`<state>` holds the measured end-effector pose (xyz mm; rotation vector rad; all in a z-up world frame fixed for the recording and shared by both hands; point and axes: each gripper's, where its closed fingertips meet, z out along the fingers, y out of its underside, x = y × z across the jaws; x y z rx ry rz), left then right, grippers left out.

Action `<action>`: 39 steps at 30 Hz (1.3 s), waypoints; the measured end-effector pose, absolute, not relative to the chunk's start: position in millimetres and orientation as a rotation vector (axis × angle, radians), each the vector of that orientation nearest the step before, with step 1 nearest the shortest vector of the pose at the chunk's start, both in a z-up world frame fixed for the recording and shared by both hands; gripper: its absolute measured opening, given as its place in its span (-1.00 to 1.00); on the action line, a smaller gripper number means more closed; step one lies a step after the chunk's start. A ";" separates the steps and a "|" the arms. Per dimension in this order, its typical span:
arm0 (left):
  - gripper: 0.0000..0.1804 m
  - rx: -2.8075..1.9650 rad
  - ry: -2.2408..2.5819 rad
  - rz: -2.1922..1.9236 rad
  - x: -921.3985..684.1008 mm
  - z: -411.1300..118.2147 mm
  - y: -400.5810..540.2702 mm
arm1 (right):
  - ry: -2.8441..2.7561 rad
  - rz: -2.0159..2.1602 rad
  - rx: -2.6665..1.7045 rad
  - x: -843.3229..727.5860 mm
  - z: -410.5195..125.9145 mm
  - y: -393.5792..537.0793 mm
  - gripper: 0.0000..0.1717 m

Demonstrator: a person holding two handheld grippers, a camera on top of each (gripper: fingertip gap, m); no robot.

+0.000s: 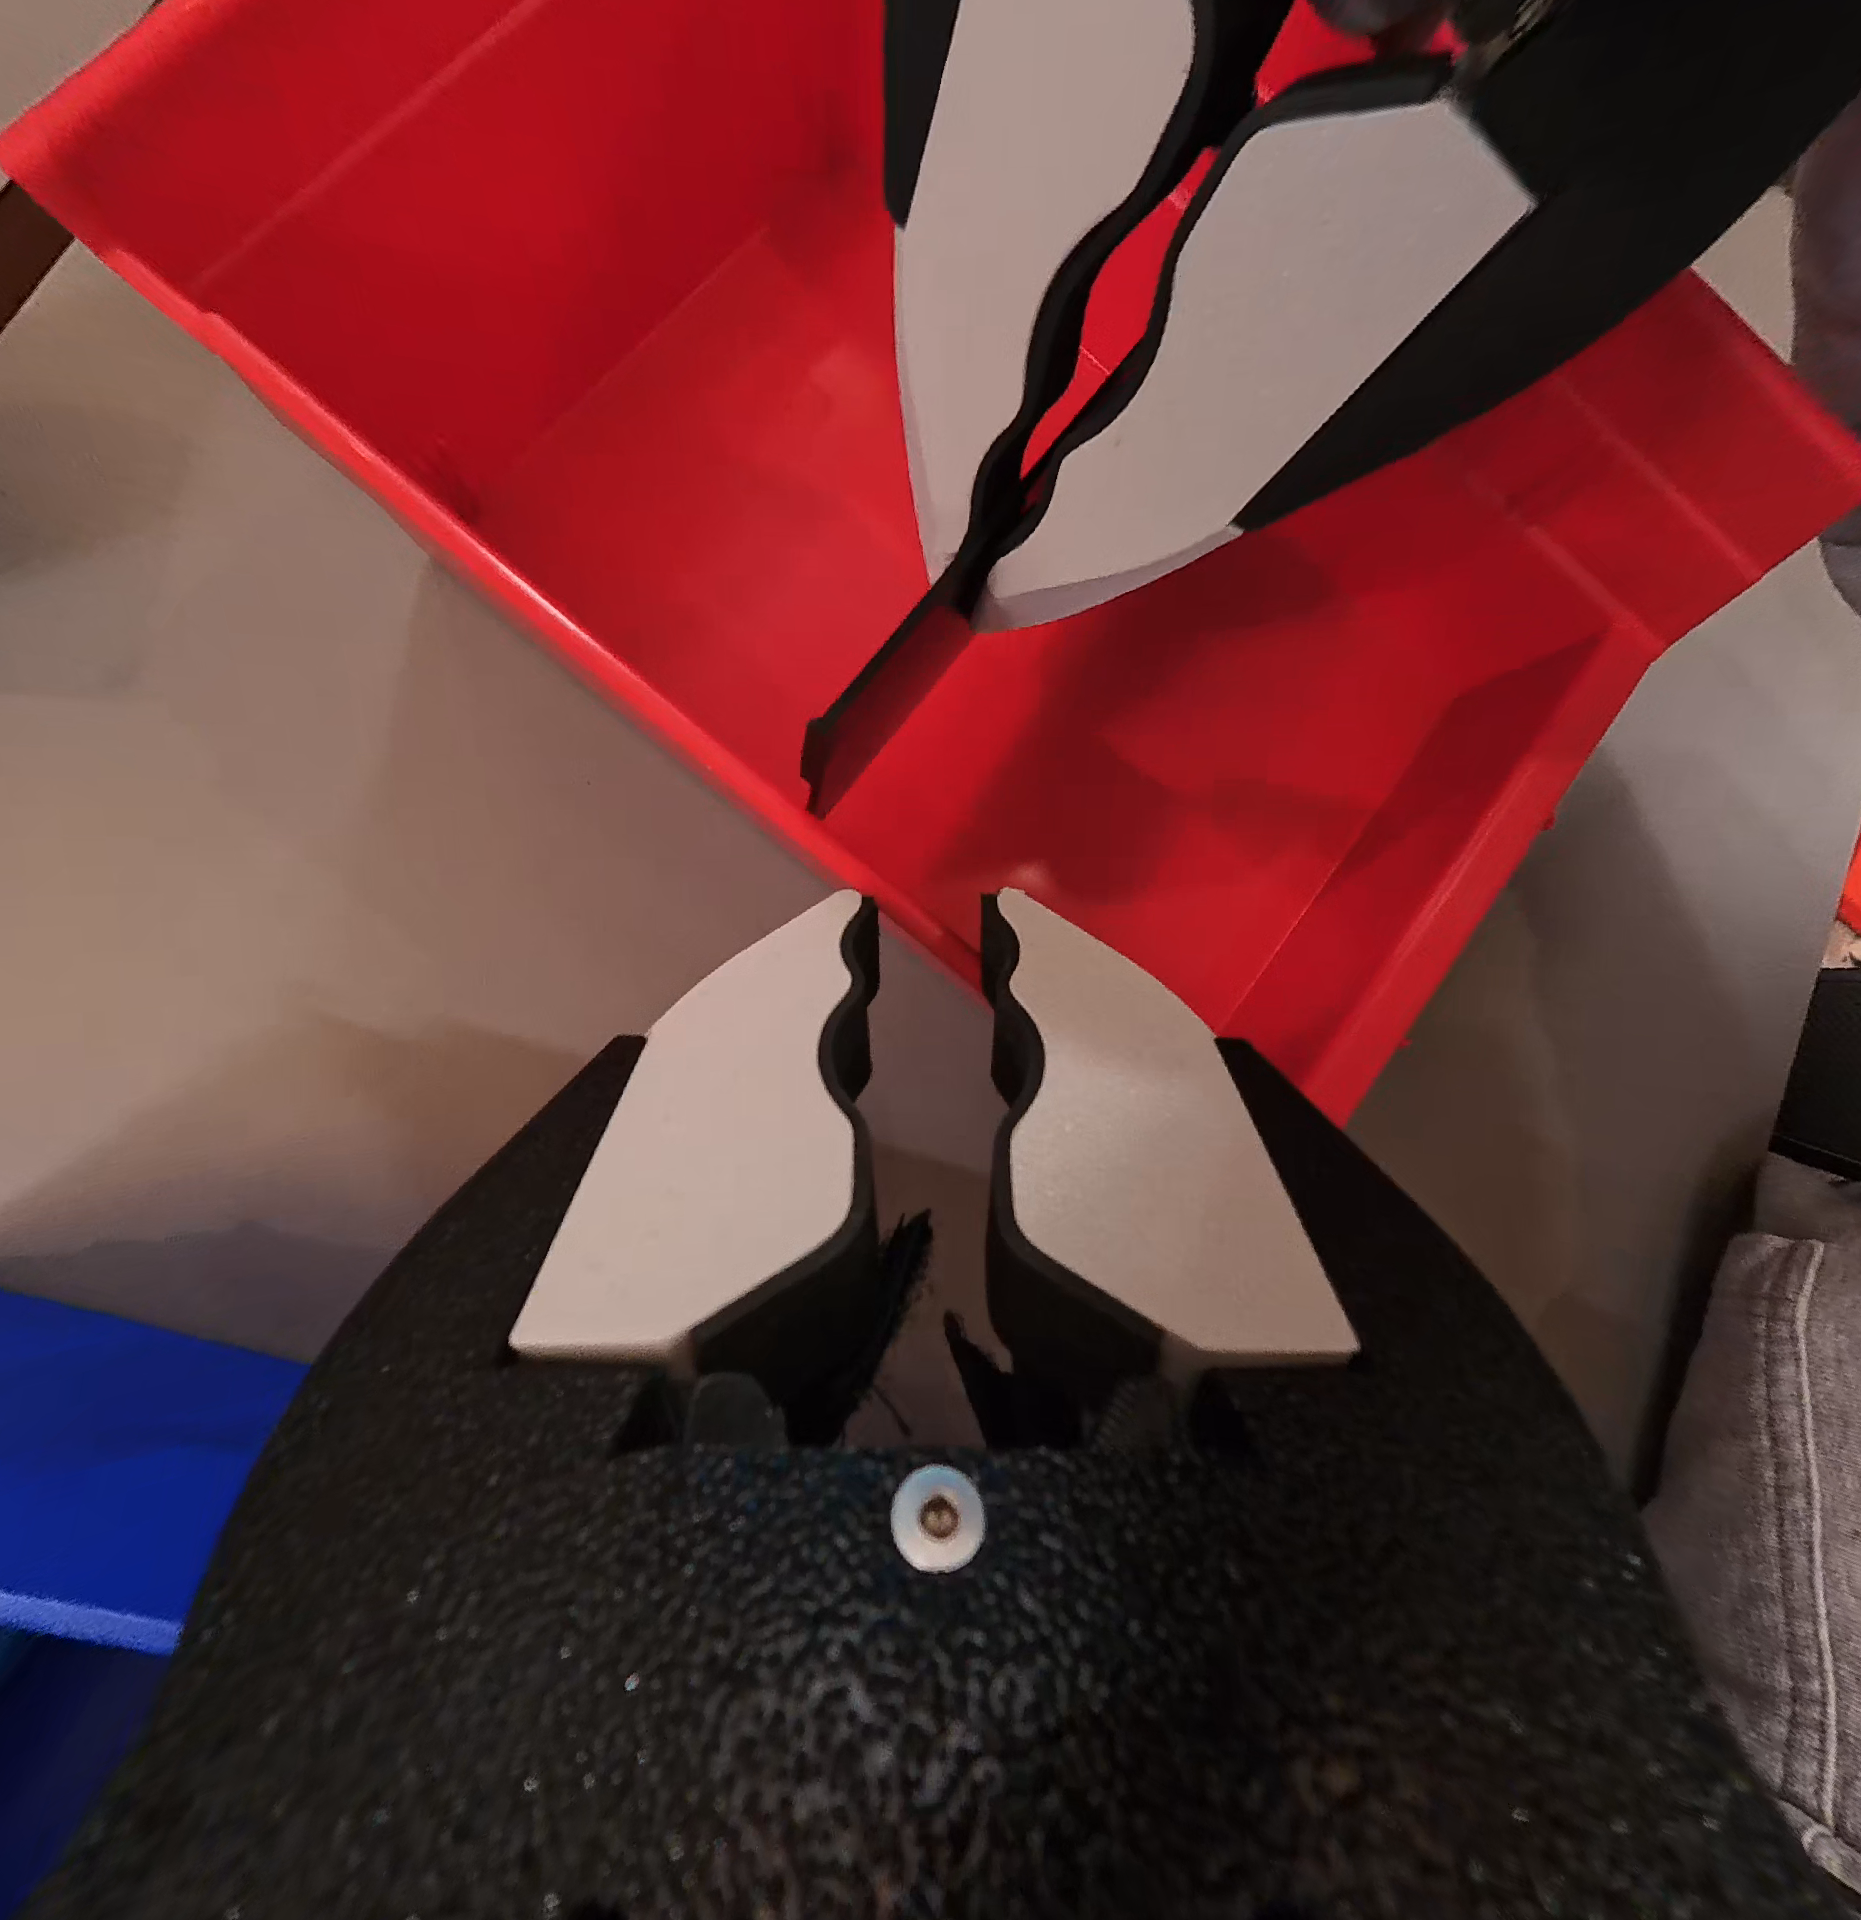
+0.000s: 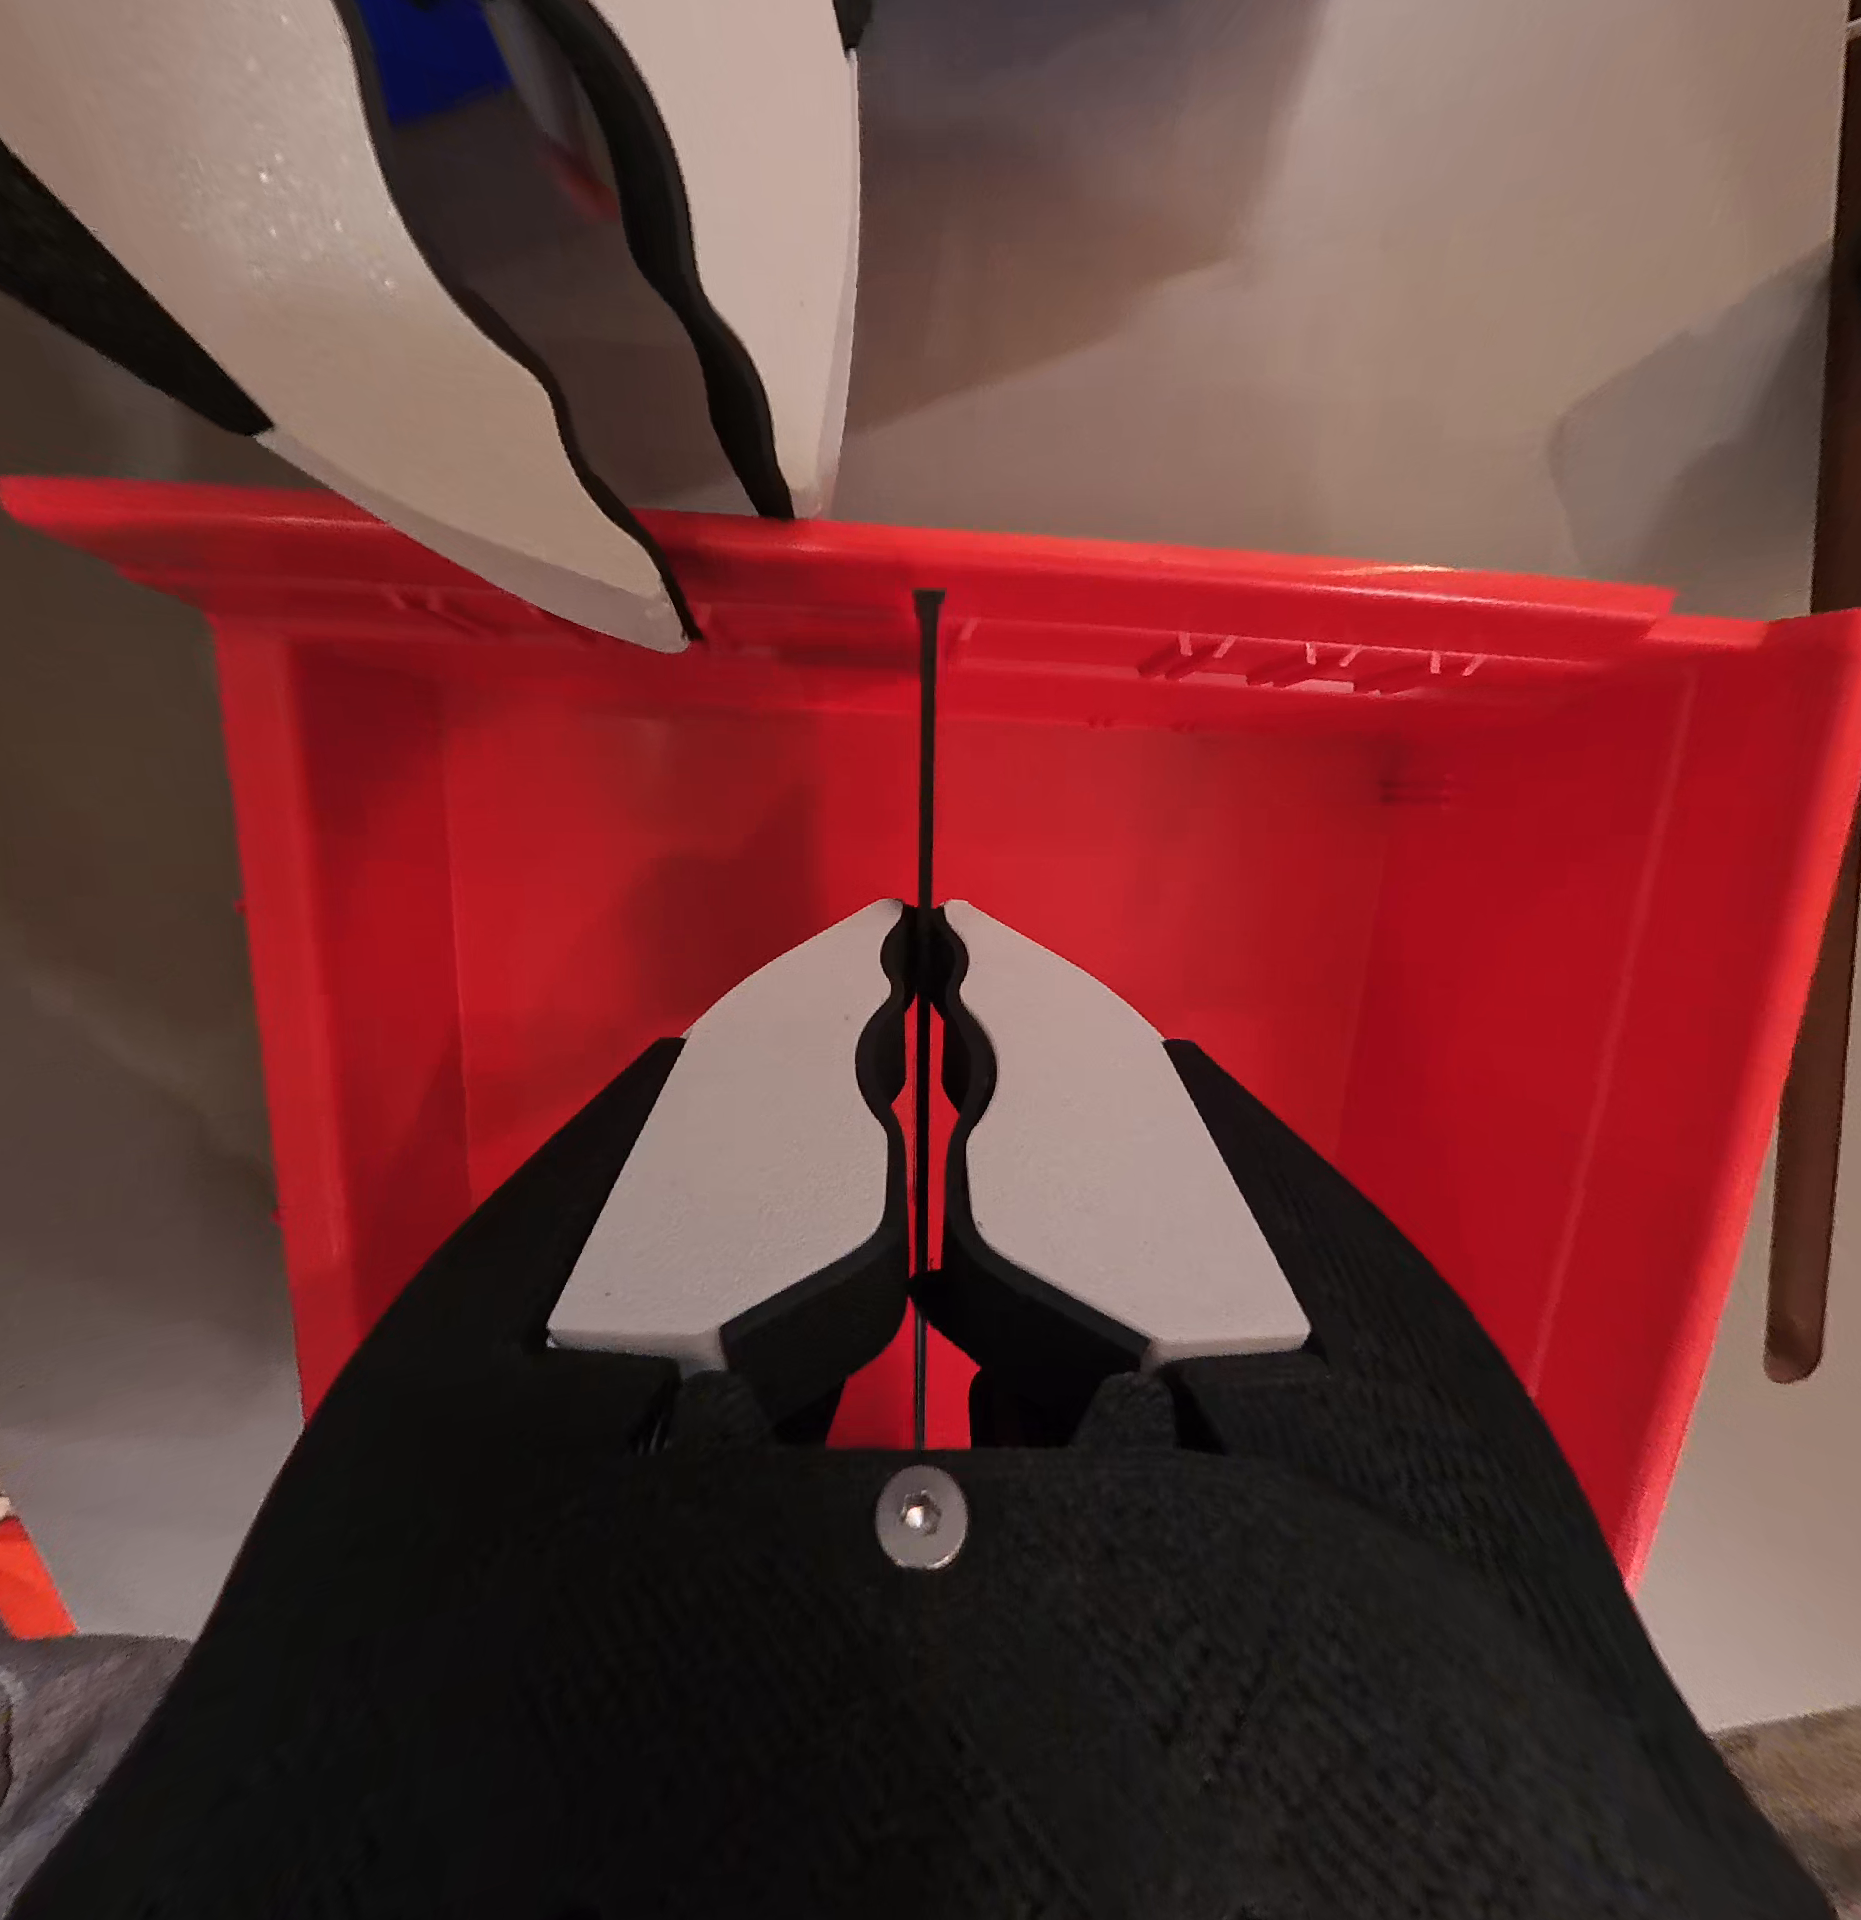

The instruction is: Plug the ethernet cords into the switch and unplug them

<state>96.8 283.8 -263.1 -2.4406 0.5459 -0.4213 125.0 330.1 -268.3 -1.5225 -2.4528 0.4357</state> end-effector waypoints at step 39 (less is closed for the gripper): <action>-0.79 -2.435 0.609 -0.256 99.5 -264.5 287.3 | -2.529 0.370 -1.585 124.9 -304.2 331.2 -1.00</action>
